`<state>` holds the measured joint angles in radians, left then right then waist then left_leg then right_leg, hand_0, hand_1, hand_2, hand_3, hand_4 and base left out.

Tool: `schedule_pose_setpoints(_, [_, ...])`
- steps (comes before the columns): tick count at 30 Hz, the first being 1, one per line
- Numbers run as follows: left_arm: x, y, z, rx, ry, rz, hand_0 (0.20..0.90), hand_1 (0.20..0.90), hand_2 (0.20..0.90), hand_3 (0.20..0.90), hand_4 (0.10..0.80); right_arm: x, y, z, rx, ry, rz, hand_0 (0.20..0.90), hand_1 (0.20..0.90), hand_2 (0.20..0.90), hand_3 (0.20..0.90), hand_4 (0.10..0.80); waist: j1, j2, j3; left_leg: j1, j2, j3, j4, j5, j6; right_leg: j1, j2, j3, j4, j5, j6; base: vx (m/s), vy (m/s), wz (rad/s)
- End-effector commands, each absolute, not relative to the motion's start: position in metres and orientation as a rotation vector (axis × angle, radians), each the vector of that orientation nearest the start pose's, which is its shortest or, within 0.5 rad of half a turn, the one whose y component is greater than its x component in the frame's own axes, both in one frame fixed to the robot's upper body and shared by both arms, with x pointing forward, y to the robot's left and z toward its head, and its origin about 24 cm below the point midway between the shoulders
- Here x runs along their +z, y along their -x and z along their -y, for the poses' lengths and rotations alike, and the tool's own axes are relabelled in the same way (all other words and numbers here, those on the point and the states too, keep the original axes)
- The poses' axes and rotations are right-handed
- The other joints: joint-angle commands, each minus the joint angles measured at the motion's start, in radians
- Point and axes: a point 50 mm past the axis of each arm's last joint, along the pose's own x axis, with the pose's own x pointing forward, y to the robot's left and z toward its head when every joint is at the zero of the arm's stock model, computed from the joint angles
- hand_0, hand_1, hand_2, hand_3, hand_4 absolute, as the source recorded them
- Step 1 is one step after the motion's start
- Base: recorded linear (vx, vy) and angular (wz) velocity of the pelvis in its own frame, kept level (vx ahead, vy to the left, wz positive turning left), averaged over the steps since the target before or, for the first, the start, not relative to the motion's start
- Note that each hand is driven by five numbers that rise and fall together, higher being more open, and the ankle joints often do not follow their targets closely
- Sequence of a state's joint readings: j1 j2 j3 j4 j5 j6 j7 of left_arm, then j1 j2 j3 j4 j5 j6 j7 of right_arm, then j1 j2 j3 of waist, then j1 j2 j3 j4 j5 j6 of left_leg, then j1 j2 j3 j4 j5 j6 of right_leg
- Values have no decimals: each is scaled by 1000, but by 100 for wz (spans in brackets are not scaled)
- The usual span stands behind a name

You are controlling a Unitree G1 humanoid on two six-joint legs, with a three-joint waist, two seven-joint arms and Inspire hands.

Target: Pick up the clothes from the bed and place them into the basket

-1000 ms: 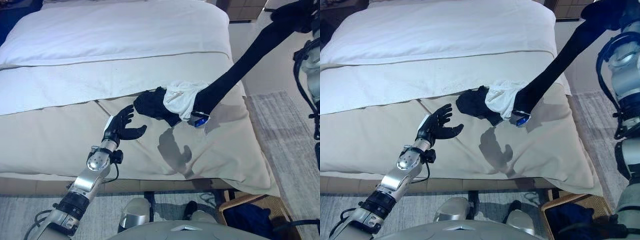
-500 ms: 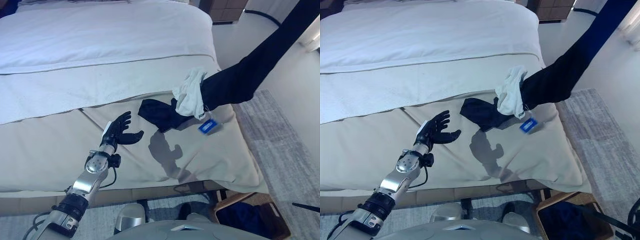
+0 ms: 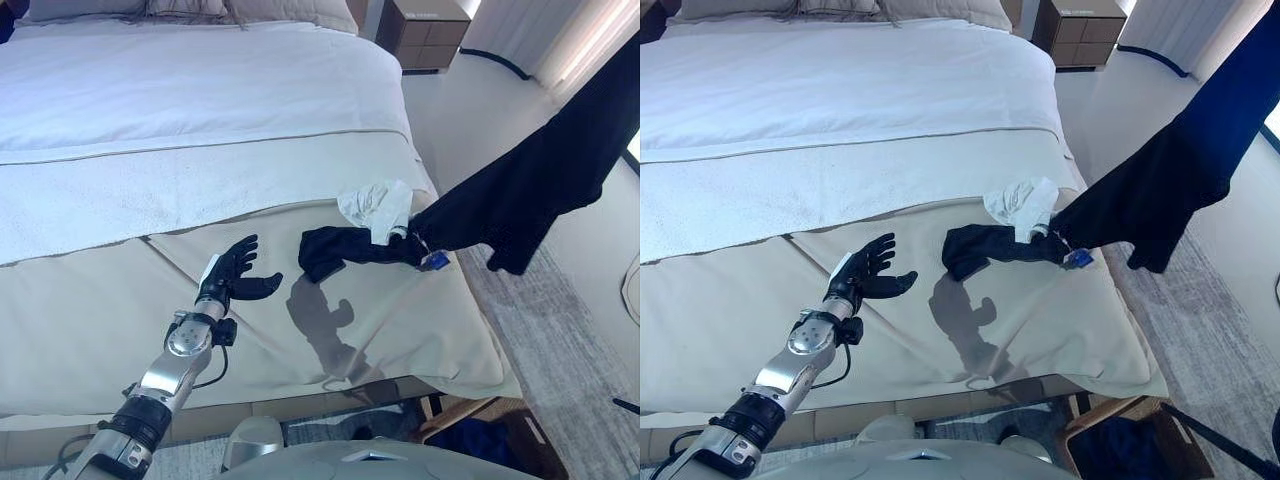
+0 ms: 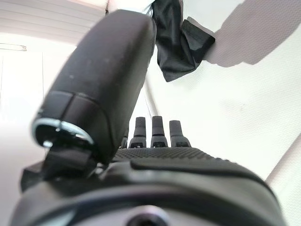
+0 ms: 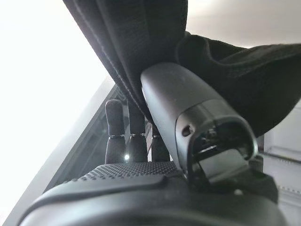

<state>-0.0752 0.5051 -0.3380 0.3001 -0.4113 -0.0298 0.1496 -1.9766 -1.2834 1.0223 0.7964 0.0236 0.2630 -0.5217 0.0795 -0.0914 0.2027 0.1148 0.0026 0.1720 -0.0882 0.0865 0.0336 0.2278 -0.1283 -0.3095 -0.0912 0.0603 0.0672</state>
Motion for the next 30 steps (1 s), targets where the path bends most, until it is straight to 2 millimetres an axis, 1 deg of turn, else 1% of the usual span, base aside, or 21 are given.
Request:
schedule_pose_setpoints(1, [7, -248, -221, -28, -185, -197, 900, 900, 900, 900, 800, 535, -228, 309, -1254, 1229, 794, 300, 300, 300, 200, 100, -4, -30, -198, 7, 8, 1, 6, -123, -68, -104, 20, 5, 43, -57, 38, 30, 11, -13])
schedule_pose_setpoints(4, [7, -250, -219, -38, -187, -200, 900, 900, 900, 900, 800, 520, -248, 305, -1172, 1300, 737, 300, 300, 300, 200, 100, 4, -29, -197, 6, 9, -1, 7, -122, -68, -101, 19, 1, 39, -56, 37, 22, 0, -19])
schedule_pose_setpoints(9, [7, -253, -217, -44, -190, -201, 900, 900, 900, 900, 800, 495, -273, 308, -1045, 1331, 651, 300, 300, 300, 200, 100, 11, -26, -192, 7, 8, -3, 7, -123, -67, -98, 17, -2, 34, -53, 38, 1, -2, -1])
schedule_pose_setpoints(14, [7, -256, -215, -45, -192, -202, 900, 900, 900, 900, 800, 468, -295, 306, -867, 1210, 622, 300, 300, 300, 200, 100, 11, -16, -185, 13, 8, -5, 7, -124, -66, -91, 15, -4, 29, -50, 37, 2, -7, -3])
schedule_pose_setpoints(15, [6, -256, -214, -45, -191, -202, 900, 900, 900, 900, 800, 461, -300, 305, -832, 1182, 613, 300, 300, 300, 200, 100, 11, -12, -183, 13, 8, -6, 6, -124, -66, -91, 15, -3, 27, -49, 37, 0, 0, 0])
schedule_pose_setpoints(16, [6, -256, -214, -44, -189, -201, 900, 900, 900, 900, 800, 449, -307, 304, -770, 1157, 591, 300, 300, 300, 200, 100, 9, -9, -181, 13, 8, -6, 7, -123, -66, -91, 15, -2, 27, -48, 36, 0, 0, 0])
schedule_pose_setpoints(17, [6, -257, -214, -43, -190, -199, 900, 900, 900, 900, 800, 440, -311, 304, -732, 1157, 568, 300, 300, 300, 200, 100, 8, -7, -179, 13, 9, -6, 7, -124, -66, -92, 14, -2, 27, -48, 36, 0, 0, 0])
schedule_pose_setpoints(19, [6, -257, -214, -42, -190, -197, 900, 900, 900, 900, 800, 431, -316, 303, -686, 1144, 539, 300, 300, 300, 200, 100, 7, -6, -176, 13, 10, -4, 6, -123, -65, -92, 13, -2, 26, -48, 36, 0, 0, 0])
schedule_pose_setpoints(21, [6, -257, -213, -41, -195, -197, 900, 900, 900, 900, 800, 416, -322, 304, -631, 1131, 491, 300, 300, 300, 200, 100, 6, -7, -174, 12, 11, -4, 7, -122, -66, -94, 12, -2, 27, -47, 36, -12, -8, -2])
schedule_pose_setpoints(22, [6, -258, -213, -40, -194, -195, 900, 900, 900, 900, 800, 407, -326, 305, -585, 1133, 443, 300, 300, 300, 200, 100, 4, -5, -171, 11, 11, -3, 7, -122, -66, -96, 11, -2, 29, -47, 35, -33, -8, 1])
schedule_pose_setpoints(23, [6, -258, -214, -34, -191, -194, 900, 900, 900, 900, 800, 388, -331, 308, -534, 1157, 370, 300, 300, 300, 200, 100, 0, -2, -166, 12, 12, -2, 8, -122, -65, -96, 10, 0, 28, -46, 34, -32, -8, 4])
schedule_pose_setpoints(25, [6, -258, -214, -28, -191, -195, 900, 900, 900, 900, 800, 371, -336, 312, -483, 1161, 300, 300, 300, 300, 200, 100, -2, 0, -163, 12, 13, 0, 8, -121, -63, -96, 9, 1, 29, -45, 33, -11, -3, 2])
schedule_pose_setpoints(27, [7, -258, -215, -20, -188, -194, 900, 900, 900, 900, 800, 343, -340, 316, -413, 1164, 217, 300, 300, 300, 200, 100, -6, 4, -155, 14, 15, 2, 9, -120, -62, -98, 8, 3, 31, -44, 33, 0, 0, 0])
schedule_pose_setpoints(30, [6, -256, -218, -5, -186, -196, 900, 900, 900, 900, 800, 316, -343, 316, -339, 1171, 161, 300, 300, 300, 200, 100, -9, 8, -149, 15, 17, 3, 8, -118, -61, -98, 8, 6, 31, -43, 31, 0, 0, 0])
